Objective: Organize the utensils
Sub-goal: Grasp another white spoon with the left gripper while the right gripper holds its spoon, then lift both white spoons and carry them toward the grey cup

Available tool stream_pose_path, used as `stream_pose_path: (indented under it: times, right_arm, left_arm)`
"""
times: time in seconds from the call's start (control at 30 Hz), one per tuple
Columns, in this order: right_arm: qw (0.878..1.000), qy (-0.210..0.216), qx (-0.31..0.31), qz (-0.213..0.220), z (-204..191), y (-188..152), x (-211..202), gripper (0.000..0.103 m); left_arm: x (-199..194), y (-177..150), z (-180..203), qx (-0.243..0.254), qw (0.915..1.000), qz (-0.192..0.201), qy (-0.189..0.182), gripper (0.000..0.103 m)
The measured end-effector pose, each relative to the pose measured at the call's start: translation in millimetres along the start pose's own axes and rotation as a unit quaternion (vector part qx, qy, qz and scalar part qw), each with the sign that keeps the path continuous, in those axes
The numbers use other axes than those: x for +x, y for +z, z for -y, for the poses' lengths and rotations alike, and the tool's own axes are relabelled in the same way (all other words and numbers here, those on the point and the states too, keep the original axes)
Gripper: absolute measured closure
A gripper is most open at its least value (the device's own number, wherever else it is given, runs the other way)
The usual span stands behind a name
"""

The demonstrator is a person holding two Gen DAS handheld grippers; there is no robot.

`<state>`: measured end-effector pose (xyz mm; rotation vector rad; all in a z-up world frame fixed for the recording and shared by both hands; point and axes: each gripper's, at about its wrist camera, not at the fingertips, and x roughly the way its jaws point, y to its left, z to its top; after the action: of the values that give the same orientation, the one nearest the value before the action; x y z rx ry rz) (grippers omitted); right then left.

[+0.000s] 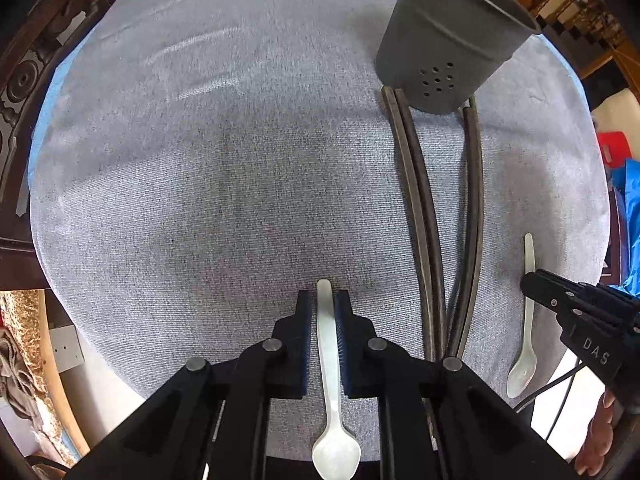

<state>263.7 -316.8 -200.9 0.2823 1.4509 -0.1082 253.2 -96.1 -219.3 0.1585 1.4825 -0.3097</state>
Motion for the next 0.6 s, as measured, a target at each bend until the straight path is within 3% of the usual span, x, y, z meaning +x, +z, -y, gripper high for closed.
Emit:
stream_pose_path:
  times: [0.27, 0.43, 0.6]
  right_arm:
    - [1.000, -0.022, -0.019, -0.003, -19.3, 7.6, 1.0, 0.090]
    - [0.998, -0.048, -0.032, 0.005, -29.8, -8.8, -1.9, 0.090]
    - [0.999, -0.038, -0.026, 0.016, -31.2, -13.0, -3.0, 0.090]
  left_arm:
    - [0.7, 32.9, -1.0, -0.001, 0.9994, -0.034, -0.002, 0.092]
    - [-4.1, 36.9, 2.8, 0.006, 0.9994, -0.033, 0.002, 0.090]
    - [-5.6, 41.2, 5.1, 0.005, 0.9994, -0.033, 0.005, 0.090]
